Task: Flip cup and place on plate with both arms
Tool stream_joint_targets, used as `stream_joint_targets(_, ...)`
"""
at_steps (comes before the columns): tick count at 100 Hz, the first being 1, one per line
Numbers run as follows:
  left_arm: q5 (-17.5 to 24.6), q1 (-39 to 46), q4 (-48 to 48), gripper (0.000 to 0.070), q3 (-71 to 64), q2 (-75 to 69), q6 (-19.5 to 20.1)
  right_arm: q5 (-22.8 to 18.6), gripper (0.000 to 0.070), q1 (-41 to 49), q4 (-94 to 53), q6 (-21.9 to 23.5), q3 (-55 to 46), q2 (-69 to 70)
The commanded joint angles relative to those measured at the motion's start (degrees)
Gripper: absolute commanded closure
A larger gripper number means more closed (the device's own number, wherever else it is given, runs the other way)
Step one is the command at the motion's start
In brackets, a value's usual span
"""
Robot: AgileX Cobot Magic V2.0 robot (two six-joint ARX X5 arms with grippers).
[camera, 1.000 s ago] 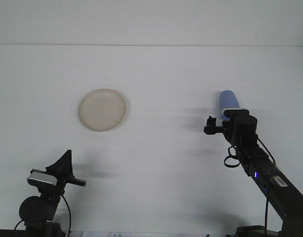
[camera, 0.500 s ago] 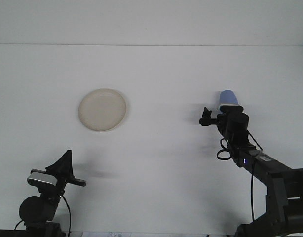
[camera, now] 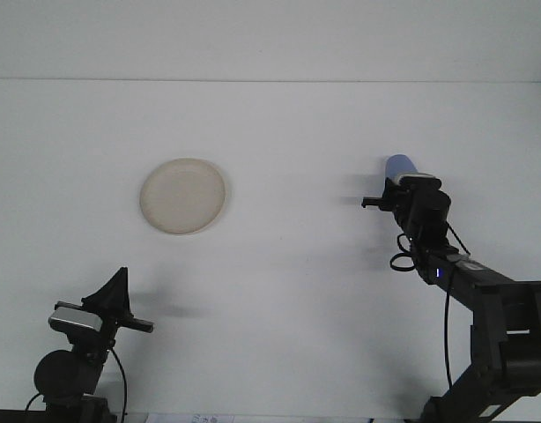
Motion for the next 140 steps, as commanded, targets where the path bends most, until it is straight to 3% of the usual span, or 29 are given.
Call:
stream_joint_targets(1,-0.20,0.00,0.57,0.0687,-1.07,-0.04,-0.04,-0.20,0.0700,0.17,-0.44,0.59,0.92,1.36)
stream_joint_targets(10,-0.20,0.00,0.57,0.0688,-1.07,-0.04,-0.04,-0.70,0.0700,0.33,-4.50,-1.03,0.92,-0.85)
stream_joint_targets(22,-0.20,0.00,0.57,0.0687,-1.07,-0.04,-0.04,-1.55,0.0700,2.32,-10.91,-6.51,0.96,-7.50)
stream_joint_targets(31,-0.20,0.00,0.57,0.0687,-1.07,-0.04,-0.04,-2.23,0.0700,3.61,-18.16,-7.34,1.64,-14.95)
stream_joint_targets(43,-0.20,0.00,0.57,0.0687,-1.07,-0.04,-0.04,-9.40,0.0700,4.72,-37.31,-8.31,6.95,-24.44)
stream_joint_targets(51,-0.20,0.00,0.57,0.0687,-1.07,-0.04,-0.04,-15.37,0.0700,5.49,-53.55,-12.02,13.70,-28.89)
stream_joint_targets(61,-0.20,0.00,0.57,0.0687,-1.07,-0.04,-0.07,-15.98,0.0700,7.61,-71.12,-18.12,23.19,-30.71)
stream_joint_targets(80,-0.20,0.00,0.57,0.0687,-1.07,-0.04,-0.04,-9.90,0.0700,15.26,-94.75,-23.65,37.92,-28.83)
stream_joint_targets(100,-0.20,0.00,0.57,0.0687,-1.07,-0.04,-0.04,-0.31,0.0700,26.36,-108.65,-25.83,41.90,-22.71)
stream_joint_targets(140,-0.20,0.00,0.57,0.0688,-1.07,-0.04,-0.04,3.43,0.0700,45.59,-111.69,-27.02,41.90,-4.17)
